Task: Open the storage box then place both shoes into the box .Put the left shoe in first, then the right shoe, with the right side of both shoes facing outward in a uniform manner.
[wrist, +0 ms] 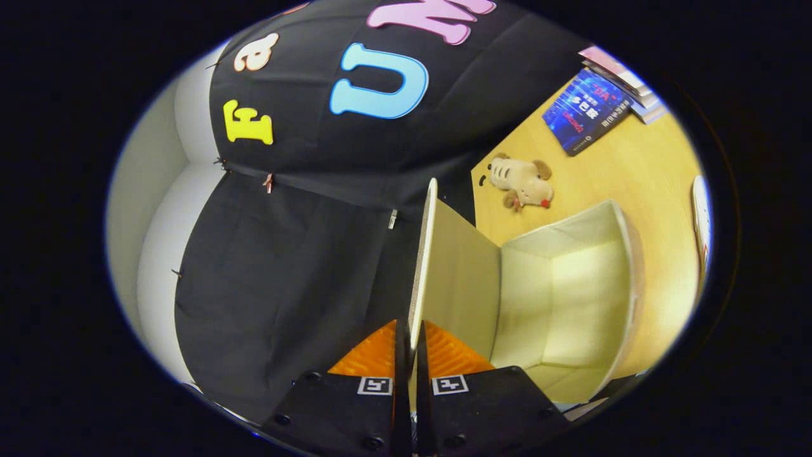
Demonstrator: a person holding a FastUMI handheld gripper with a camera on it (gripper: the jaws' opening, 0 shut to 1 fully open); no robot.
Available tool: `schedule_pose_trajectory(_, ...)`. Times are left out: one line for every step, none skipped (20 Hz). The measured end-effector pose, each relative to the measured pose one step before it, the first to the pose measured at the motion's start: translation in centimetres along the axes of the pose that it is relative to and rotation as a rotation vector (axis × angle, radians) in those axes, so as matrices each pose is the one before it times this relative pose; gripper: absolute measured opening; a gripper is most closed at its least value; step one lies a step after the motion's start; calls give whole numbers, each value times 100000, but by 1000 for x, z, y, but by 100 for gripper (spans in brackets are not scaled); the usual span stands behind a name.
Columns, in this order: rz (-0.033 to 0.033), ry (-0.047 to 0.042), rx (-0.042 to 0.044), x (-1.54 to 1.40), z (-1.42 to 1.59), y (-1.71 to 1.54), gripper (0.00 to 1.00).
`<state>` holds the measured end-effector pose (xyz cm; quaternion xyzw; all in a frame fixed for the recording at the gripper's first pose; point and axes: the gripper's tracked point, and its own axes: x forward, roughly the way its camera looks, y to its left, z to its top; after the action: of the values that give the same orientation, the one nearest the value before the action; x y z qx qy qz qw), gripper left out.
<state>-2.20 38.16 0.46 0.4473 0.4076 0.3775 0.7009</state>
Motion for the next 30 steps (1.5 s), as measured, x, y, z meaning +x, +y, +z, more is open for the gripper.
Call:
schedule_pose_trajectory(583, 662, -1574, 1308, -548, 898, 9)
schedule_pose_trajectory(162, 386, -1430, 1518, -422, 689, 9)
schedule_pose_trajectory(-322, 667, -764, 1340, -526, 542, 8)
schedule_pose_trajectory(20, 1137, -417, 1378, -661, 577, 9)
schedule_pose_trajectory(-700, 1196, 224, 1218, -640, 274, 9)
schedule_pose_trajectory(-697, 249, 578, 1360, -491, 115, 9)
schedule_pose_trajectory(-737, 64, -1053, 1466, -237, 200, 9)
schedule_pose_trajectory(-1273, 311, -840, 1318, -224, 81, 9)
schedule_pose_trajectory(-724, 520, -687, 1140, -515, 352, 9)
schedule_pose_trajectory(-974, 873, -1629, 988, -422, 249, 9)
schedule_pose_trajectory(-1278, 786, -2473, 852, -465, 155, 9)
schedule_pose_trajectory(-1285, 810, -2790, 916, -428, -16, 10)
schedule_pose_trajectory(-1169, 810, -2017, 889, -478, -105, 10)
schedule_pose_trajectory(-1082, 782, -1535, 840, -349, -112, 10)
schedule_pose_trajectory(-886, 985, -575, 661, -561, -27, 12)
schedule_pose_trajectory(-800, 1091, -1000, 772, -518, -158, 12)
schedule_pose_trajectory(-1048, 1692, -1173, 324, -579, -92, 14)
schedule_pose_trajectory(194, 2397, -1707, 605, -747, 93, 14)
schedule_pose_trajectory(-1076, 2372, -3001, 130, -766, -248, 15)
schedule_pose_trajectory(-2625, 443, -4758, 132, -117, -717, 19)
schedule_pose_trajectory(-3653, -1054, -6696, -343, 65, -1084, 33)
schedule_pose_trajectory(-3782, -1472, -6964, -567, 115, -1210, 47)
schedule_pose_trajectory(-3598, -1150, -5428, -896, 130, -1100, 61)
schedule_pose_trajectory(-2701, -1112, -3505, -934, 118, -991, 75)
schedule_pose_trajectory(-3555, -1266, -2758, -1410, -89, -1022, 89)
schedule_pose_trajectory(-2753, -1365, -2261, -1003, 279, -1209, 94)
schedule_pose_trajectory(-3039, -965, -2213, -1210, 251, -1168, 97)
schedule_pose_trajectory(-2727, -1294, -1886, -1343, 331, -1393, 97)
schedule_pose_trajectory(-3132, -1182, -1953, -1327, 131, -1468, 98)
schedule_pose_trajectory(-3079, -1402, -1965, -1472, 168, -1520, 98)
